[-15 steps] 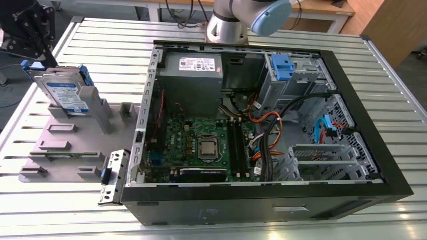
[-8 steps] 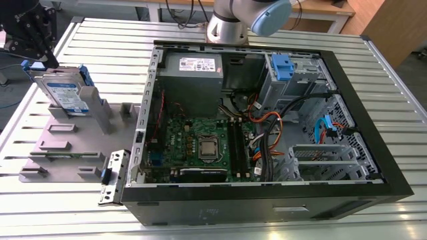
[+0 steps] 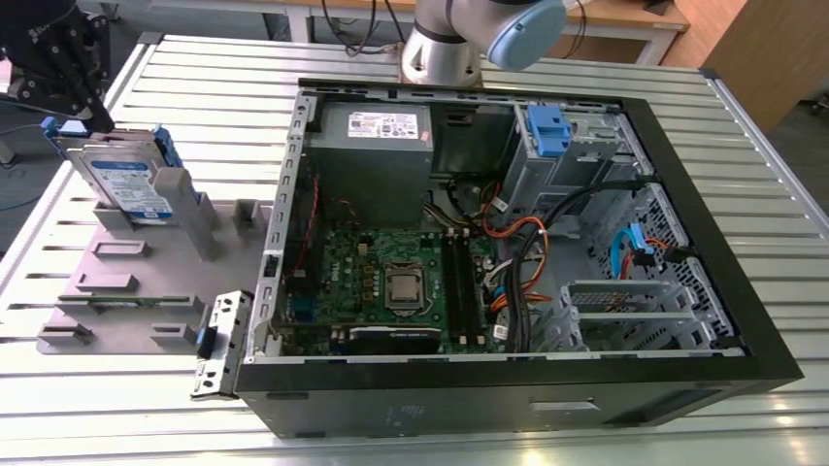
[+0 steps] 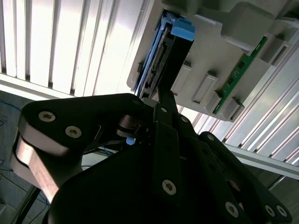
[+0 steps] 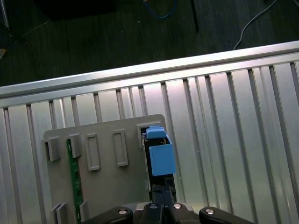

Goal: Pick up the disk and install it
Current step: 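Pick up the disk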

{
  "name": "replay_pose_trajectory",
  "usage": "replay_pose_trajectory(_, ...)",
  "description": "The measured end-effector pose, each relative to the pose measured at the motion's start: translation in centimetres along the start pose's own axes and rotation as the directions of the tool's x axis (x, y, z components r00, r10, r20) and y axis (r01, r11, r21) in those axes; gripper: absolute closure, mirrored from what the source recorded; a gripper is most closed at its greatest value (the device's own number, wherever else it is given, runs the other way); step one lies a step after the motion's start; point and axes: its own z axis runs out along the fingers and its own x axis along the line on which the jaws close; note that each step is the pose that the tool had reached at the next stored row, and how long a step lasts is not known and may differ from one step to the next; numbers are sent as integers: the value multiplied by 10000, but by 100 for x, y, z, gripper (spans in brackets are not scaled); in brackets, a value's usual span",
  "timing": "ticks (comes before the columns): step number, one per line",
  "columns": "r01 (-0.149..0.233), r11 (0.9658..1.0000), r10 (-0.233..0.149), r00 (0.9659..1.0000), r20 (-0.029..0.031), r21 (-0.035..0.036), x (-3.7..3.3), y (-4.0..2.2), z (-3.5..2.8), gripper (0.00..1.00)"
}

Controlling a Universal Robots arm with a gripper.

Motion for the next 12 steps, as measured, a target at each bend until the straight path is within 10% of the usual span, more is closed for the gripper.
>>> replay_pose_trajectory(4, 0, 10000, 0, 10000, 1, 0, 0, 0, 0, 89)
replay_pose_trajectory(12, 0, 10000, 0, 10000, 2, 0, 0, 0, 0, 53)
